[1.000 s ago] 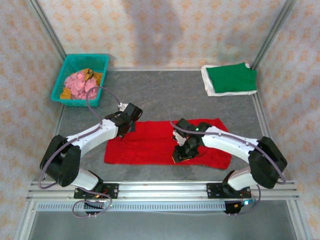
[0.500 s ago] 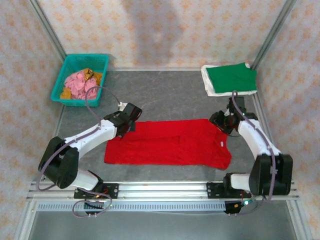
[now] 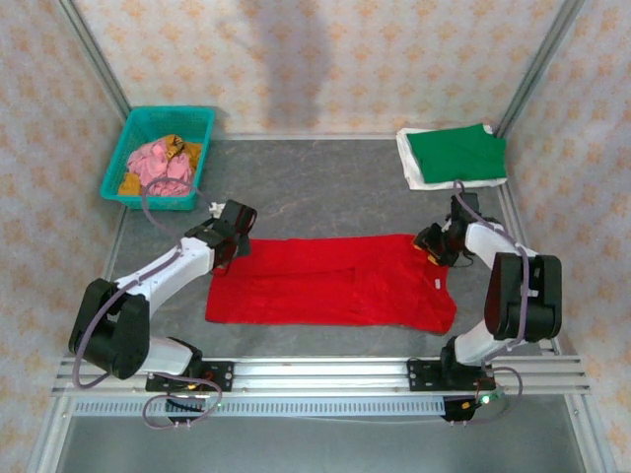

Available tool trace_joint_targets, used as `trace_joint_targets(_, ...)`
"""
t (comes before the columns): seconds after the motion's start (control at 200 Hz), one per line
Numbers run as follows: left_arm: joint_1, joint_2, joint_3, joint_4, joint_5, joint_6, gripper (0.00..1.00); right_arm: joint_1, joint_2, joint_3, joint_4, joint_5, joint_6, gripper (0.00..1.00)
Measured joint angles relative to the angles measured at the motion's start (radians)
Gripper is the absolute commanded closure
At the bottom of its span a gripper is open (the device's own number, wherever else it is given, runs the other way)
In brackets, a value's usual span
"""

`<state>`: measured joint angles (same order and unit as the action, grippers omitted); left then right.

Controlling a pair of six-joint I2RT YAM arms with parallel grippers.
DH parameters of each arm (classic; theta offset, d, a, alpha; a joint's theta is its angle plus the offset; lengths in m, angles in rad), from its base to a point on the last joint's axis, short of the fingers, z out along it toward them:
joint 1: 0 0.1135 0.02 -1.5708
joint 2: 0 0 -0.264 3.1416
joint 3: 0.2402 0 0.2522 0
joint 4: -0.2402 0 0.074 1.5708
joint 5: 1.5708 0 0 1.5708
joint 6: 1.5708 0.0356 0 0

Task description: Fold and stack the t-shirts

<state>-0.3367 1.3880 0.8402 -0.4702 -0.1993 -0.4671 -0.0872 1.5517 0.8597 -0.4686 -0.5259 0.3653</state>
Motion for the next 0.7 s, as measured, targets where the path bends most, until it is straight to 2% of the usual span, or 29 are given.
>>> trace_joint_targets(0.185, 0.034, 0.076, 0.000, 0.023, 0.036, 0.010, 0.52, 0.014, -0.010, 0.005, 0.002, -0.009, -0.003, 0.57)
trace_joint_targets(0.36, 0.047, 0.191, 0.020, 0.035, 0.066, 0.025, 0.53, 0.099, -0.125, 0.005, -0.043, 0.062, 0.001, 0.58)
trace_joint_targets(0.51, 0.109, 0.282, 0.068, 0.046, 0.130, 0.026, 0.54, 0.129, -0.194, 0.002, -0.054, 0.095, 0.017, 0.62)
trace_joint_targets(0.701, 0.177, 0.323, 0.106, 0.078, 0.205, 0.017, 0.54, 0.193, -0.191, -0.042, -0.050, 0.116, 0.056, 0.63)
